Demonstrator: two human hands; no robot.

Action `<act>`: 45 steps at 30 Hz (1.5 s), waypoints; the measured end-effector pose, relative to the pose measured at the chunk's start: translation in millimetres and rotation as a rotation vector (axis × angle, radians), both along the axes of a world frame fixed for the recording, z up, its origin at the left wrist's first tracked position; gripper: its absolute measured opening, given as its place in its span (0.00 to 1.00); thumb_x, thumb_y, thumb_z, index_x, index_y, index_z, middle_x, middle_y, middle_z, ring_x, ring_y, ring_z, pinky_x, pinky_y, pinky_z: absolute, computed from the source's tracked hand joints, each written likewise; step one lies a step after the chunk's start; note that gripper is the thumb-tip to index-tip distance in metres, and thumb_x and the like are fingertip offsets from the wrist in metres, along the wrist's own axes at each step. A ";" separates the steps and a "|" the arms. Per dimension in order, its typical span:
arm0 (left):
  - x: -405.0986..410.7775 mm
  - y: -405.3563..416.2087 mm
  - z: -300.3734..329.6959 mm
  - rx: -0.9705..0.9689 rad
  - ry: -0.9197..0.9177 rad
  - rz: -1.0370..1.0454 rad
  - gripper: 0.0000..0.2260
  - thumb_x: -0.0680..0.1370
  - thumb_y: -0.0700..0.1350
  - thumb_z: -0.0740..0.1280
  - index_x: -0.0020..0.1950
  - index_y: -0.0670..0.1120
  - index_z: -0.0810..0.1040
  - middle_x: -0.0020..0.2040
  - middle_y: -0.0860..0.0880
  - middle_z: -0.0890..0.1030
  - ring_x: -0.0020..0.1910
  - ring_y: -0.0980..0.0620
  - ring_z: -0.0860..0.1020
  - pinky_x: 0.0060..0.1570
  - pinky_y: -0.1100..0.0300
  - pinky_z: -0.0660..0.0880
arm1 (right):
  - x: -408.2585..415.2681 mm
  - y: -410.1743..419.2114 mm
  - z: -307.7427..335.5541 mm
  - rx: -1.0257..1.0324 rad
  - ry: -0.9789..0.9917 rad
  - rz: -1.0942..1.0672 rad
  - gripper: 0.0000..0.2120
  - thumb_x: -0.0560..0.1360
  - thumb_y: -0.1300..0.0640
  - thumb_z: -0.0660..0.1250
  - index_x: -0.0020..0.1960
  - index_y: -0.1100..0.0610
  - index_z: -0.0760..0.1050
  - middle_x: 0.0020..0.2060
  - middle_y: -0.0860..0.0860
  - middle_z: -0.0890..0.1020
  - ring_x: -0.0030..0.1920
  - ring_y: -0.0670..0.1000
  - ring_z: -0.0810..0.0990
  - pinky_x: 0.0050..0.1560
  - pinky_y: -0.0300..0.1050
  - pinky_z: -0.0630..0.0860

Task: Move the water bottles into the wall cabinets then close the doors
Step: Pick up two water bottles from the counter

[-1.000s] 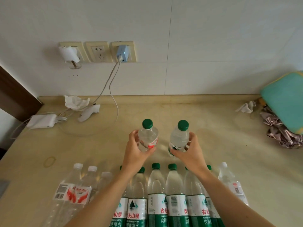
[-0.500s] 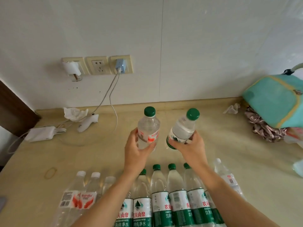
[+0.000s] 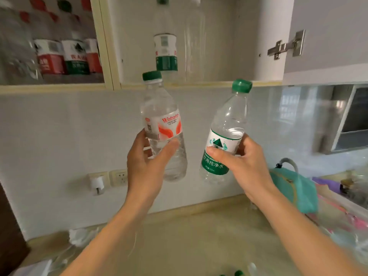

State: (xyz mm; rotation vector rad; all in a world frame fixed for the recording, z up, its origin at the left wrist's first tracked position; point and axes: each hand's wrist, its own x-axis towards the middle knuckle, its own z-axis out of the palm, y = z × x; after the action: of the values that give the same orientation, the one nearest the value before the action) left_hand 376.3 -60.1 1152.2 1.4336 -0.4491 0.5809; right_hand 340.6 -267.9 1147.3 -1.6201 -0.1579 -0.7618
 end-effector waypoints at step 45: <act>191.8 -91.9 240.3 0.351 0.130 0.072 0.21 0.78 0.53 0.71 0.68 0.50 0.72 0.59 0.49 0.81 0.57 0.46 0.81 0.63 0.44 0.78 | 176.6 -53.4 237.3 -0.381 0.004 -0.350 0.24 0.74 0.44 0.75 0.65 0.55 0.75 0.59 0.53 0.80 0.58 0.56 0.81 0.59 0.58 0.79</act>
State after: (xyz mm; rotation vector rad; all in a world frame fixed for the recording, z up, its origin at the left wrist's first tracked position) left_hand 568.1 -152.0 1392.6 1.8172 -0.4110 0.4775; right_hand 517.2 -321.3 1384.5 -2.0418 -0.0141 -1.0417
